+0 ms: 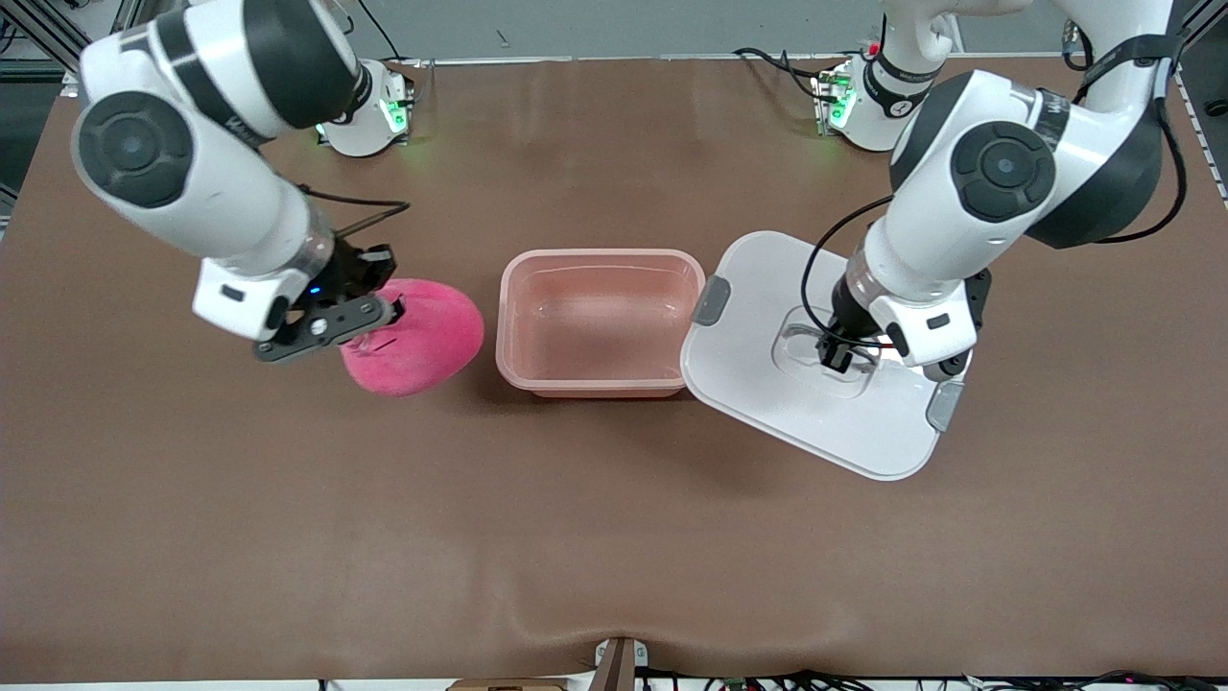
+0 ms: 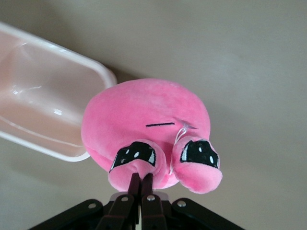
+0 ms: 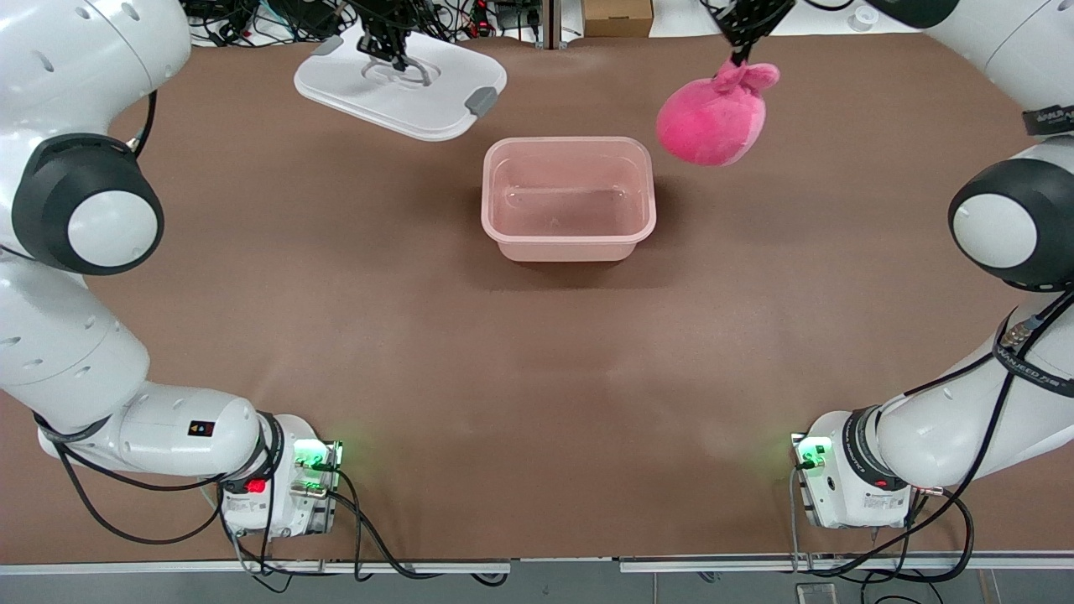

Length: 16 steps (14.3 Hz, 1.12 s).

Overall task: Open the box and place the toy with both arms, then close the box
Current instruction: 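Lift the lid off with the left gripper while the right gripper lifts the plush, then carry the pink plush over the open pink box with the right gripper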

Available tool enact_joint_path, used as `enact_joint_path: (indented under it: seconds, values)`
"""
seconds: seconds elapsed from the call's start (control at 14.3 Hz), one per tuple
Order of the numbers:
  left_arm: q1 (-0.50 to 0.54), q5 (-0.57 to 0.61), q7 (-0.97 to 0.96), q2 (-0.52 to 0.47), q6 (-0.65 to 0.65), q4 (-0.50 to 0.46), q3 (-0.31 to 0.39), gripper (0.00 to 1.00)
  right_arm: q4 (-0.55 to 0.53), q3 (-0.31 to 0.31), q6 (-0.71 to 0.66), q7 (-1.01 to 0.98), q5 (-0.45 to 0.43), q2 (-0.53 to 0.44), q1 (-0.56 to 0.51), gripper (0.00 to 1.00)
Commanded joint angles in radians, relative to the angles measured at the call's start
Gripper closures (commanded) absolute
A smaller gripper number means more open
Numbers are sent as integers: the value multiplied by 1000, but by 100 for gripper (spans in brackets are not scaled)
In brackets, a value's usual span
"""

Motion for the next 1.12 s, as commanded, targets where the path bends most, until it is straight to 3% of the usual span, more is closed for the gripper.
enact_joint_path:
  seconds: [0.0, 0.35, 0.77, 1.05]
  values:
    - [26, -40, 90, -35, -43, -12, -4, 100, 5, -8, -17, -31, 58, -17, 31, 100]
    - [65, -49, 177, -43, -57, -10, -6, 100, 6, -10, -4, -119, 60, -17, 129, 100]
    - [118, -74, 242, -55, -91, -13, -9, 100, 6, -14, 73, -337, 57, -15, 160, 100]
    - [121, -77, 260, -57, -92, -13, -9, 100, 6, -11, 92, -524, -22, -20, 201, 100]
